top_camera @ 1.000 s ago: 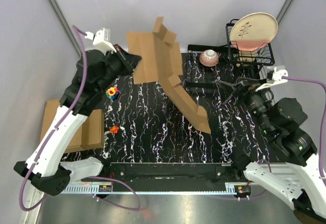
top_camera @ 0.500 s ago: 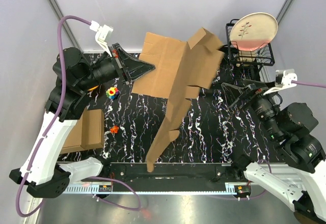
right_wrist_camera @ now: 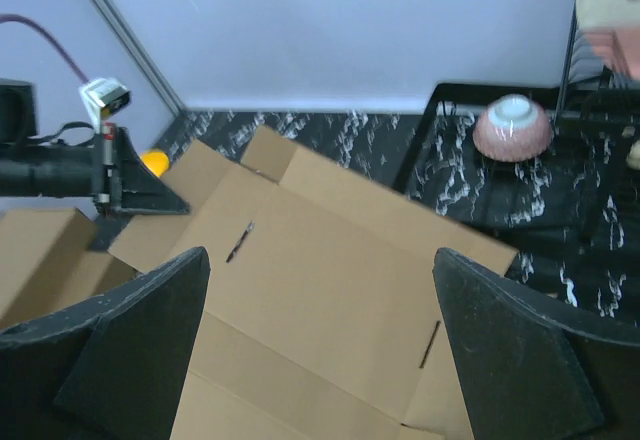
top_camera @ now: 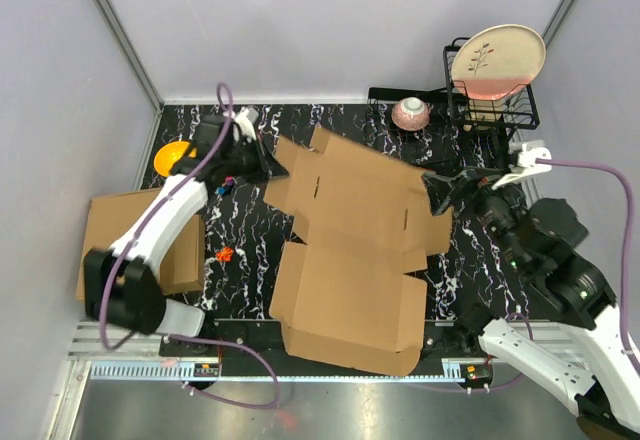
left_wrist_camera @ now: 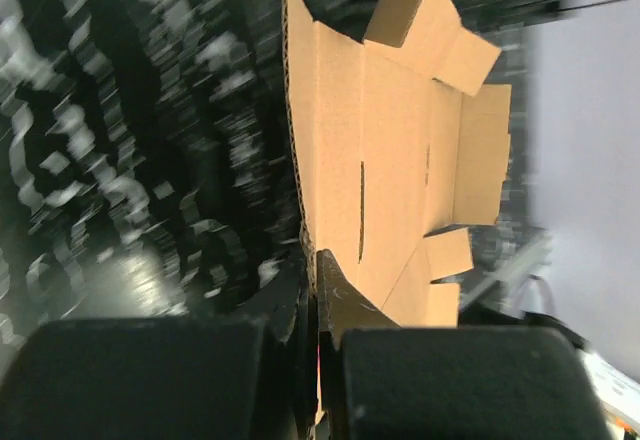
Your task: Fold the paper box
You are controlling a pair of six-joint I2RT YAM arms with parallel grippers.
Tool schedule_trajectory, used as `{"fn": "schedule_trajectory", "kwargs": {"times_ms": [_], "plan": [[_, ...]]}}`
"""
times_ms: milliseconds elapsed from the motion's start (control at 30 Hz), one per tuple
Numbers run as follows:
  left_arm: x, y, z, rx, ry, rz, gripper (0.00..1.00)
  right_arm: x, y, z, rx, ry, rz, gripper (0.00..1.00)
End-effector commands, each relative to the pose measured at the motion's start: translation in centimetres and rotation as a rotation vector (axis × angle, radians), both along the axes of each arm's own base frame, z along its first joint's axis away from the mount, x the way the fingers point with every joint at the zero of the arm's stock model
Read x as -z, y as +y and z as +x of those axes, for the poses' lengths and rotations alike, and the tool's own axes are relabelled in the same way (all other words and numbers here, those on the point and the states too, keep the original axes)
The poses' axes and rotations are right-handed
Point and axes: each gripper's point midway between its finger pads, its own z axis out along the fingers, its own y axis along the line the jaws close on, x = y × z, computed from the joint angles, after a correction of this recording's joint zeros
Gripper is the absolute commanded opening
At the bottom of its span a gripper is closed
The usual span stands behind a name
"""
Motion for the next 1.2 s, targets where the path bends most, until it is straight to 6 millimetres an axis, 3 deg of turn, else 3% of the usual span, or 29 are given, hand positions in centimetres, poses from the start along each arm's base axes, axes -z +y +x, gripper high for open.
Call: {"fn": "schedule_trajectory", "kwargs": {"times_ms": [0, 67, 167, 233, 333, 433, 533, 667, 700, 767, 800, 933, 1033, 1167], "plan": [[10.4, 3.7, 1.4, -0.123, 0.164, 0.263, 0.0, 4.1, 1.3, 2.0, 0.015, 0.072, -0.04, 1.0], [13.0, 4.4, 0.7, -0.128, 0.225, 0.312, 0.01, 5.2, 2.0, 2.4, 0.003, 0.092, -0.041, 1.0], [14.4, 5.2, 0.3, -0.146, 0.244, 0.351, 0.08, 7.7, 3.2, 3.1, -0.019, 0.133, -0.048, 1.0], [13.9, 5.8, 0.5, -0.15, 0.212, 0.383, 0.33, 9.5, 4.3, 3.7, -0.046, 0.164, -0.052, 1.0], [11.1, 6.2, 1.6, -0.165, 0.151, 0.405, 0.59, 12.3, 6.0, 4.4, -0.086, 0.219, -0.051, 1.0], [8.2, 6.7, 2.3, -0.206, 0.079, 0.41, 0.77, 14.6, 7.6, 5.3, -0.115, 0.279, -0.062, 1.0], [5.3, 7.0, 3.4, -0.273, 0.025, 0.383, 0.78, 16.5, 9.1, 6.4, -0.135, 0.329, -0.049, 1.0], [4.7, 6.0, 4.4, -0.316, -0.006, 0.283, 0.77, 19.5, 11.0, 8.4, -0.127, 0.371, -0.013, 0.95], [4.8, 5.5, 4.6, -0.331, 0.008, 0.239, 0.76, 21.2, 11.5, 8.9, -0.122, 0.403, -0.028, 0.87], [6.2, 4.4, 5.6, -0.31, 0.007, 0.186, 0.74, 21.9, 12.4, 9.8, -0.134, 0.392, -0.016, 0.76], [7.0, 4.2, 5.8, -0.323, 0.039, 0.173, 0.73, 23.6, 12.9, 10.0, -0.144, 0.43, -0.039, 0.67], [10.7, 4.8, 5.5, -0.354, 0.12, 0.216, 0.71, 27.4, 13.5, 9.7, -0.171, 0.508, -0.097, 0.56], [11.3, 5.6, 5.2, -0.379, 0.093, 0.235, 0.74, 30.2, 13.0, 8.9, -0.168, 0.56, -0.114, 0.61], [12.0, 4.7, 6.0, -0.351, 0.118, 0.221, 0.77, 33.2, 13.4, 8.3, -0.18, 0.63, -0.106, 0.62]]}}
